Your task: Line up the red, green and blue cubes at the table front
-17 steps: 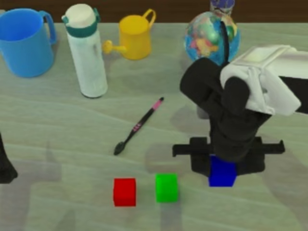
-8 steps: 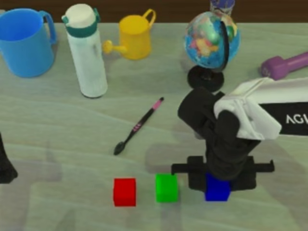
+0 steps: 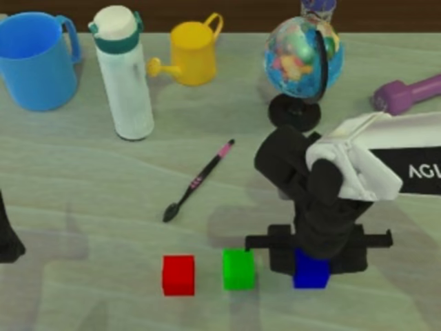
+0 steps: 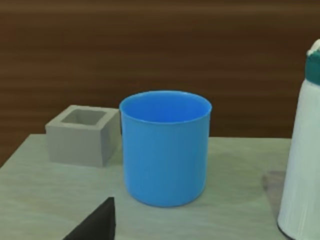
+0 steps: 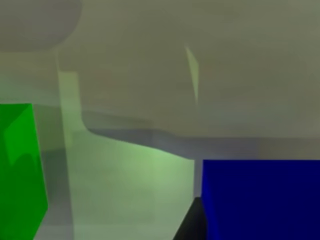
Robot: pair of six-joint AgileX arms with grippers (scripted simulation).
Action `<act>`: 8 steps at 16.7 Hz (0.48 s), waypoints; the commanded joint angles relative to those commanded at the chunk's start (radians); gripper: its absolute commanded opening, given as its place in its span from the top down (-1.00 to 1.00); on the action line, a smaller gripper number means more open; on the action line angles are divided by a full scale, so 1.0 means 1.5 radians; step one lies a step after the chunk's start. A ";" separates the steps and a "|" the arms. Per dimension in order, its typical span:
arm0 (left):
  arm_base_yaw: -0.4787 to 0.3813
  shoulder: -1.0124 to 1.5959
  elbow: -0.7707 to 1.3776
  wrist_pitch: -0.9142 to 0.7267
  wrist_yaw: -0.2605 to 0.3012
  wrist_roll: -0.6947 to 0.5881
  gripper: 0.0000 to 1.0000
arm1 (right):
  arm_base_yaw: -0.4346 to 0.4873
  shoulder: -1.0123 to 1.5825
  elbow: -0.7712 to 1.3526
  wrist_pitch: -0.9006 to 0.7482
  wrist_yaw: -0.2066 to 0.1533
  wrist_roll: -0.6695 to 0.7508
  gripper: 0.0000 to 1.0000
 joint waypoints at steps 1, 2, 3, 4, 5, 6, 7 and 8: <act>0.000 0.000 0.000 0.000 0.000 0.000 -1.00 | 0.000 0.000 0.000 0.000 0.000 0.000 -0.06; 0.000 0.000 0.000 0.000 0.000 0.000 -1.00 | 0.000 0.000 0.000 0.000 0.000 0.000 -0.21; 0.000 0.000 0.000 0.000 0.000 0.000 -1.00 | 0.000 0.000 0.000 0.000 0.000 0.000 -0.36; 0.000 0.000 0.000 0.000 0.000 0.000 -1.00 | 0.000 0.000 0.000 0.000 0.000 0.000 -0.51; 0.000 0.000 0.000 0.000 0.000 0.000 -1.00 | 0.000 0.000 0.000 0.000 0.000 0.000 -0.66; 0.000 0.000 0.000 0.000 0.000 0.000 -1.00 | 0.000 0.000 0.000 0.000 0.000 0.000 -0.81; 0.000 0.000 0.000 0.000 0.000 0.000 -1.00 | 0.000 0.000 0.000 0.000 0.000 0.000 -0.96; 0.000 0.000 0.000 0.000 0.000 0.000 -1.00 | 0.000 0.000 0.000 0.000 0.000 0.000 -1.00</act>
